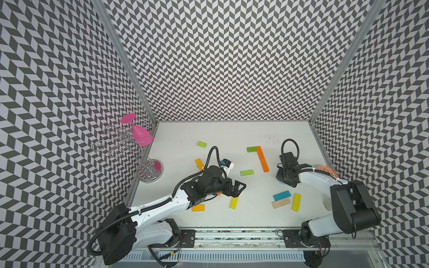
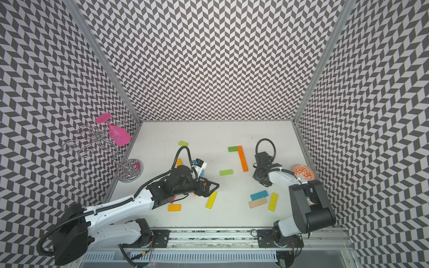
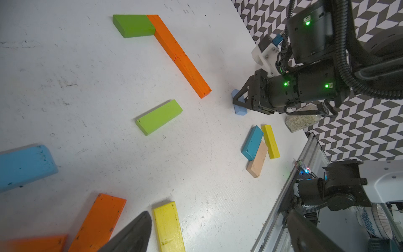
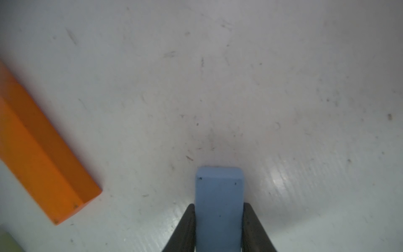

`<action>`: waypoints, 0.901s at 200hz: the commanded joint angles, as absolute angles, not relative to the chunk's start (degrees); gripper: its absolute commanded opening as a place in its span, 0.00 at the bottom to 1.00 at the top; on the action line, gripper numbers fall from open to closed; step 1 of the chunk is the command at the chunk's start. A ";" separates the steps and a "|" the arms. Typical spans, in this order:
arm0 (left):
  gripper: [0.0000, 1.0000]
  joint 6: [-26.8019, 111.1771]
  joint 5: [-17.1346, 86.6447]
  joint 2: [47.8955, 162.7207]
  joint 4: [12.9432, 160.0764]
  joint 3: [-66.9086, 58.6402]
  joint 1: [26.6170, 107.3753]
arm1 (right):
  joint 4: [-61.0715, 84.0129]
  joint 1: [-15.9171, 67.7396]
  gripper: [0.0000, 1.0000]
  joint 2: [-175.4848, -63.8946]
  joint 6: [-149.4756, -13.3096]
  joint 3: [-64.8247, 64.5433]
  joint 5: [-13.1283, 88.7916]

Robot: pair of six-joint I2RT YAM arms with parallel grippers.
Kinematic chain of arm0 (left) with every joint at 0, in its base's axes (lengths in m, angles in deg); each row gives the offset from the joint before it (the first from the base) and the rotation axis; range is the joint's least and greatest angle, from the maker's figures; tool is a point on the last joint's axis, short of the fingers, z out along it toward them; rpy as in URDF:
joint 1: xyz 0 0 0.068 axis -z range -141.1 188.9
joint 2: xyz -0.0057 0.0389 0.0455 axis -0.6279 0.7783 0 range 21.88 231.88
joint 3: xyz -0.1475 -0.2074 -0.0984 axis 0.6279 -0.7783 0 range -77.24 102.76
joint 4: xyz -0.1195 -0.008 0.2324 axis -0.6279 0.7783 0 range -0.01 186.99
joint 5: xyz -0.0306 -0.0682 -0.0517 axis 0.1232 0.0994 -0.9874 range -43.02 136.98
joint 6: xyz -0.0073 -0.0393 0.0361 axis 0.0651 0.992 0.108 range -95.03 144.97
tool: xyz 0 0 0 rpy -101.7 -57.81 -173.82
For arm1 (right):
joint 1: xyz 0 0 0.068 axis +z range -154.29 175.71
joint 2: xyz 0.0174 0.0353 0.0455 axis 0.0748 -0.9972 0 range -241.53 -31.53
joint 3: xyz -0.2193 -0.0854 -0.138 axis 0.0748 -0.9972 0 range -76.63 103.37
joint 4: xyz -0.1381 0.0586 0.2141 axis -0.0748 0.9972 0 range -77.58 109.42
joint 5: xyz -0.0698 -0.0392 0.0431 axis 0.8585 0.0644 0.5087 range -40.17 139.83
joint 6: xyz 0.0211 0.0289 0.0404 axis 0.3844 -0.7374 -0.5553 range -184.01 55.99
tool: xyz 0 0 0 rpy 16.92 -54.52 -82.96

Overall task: Assemble a giraffe with building blocks
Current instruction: Adjust the building block at the center of the board.

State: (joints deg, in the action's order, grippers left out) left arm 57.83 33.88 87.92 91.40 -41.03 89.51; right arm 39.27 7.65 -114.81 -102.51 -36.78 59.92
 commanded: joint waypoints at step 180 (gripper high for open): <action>0.98 57.71 33.62 87.43 89.27 -41.86 89.75 | 49.44 5.64 0.78 -88.98 -122.04 -47.48 54.16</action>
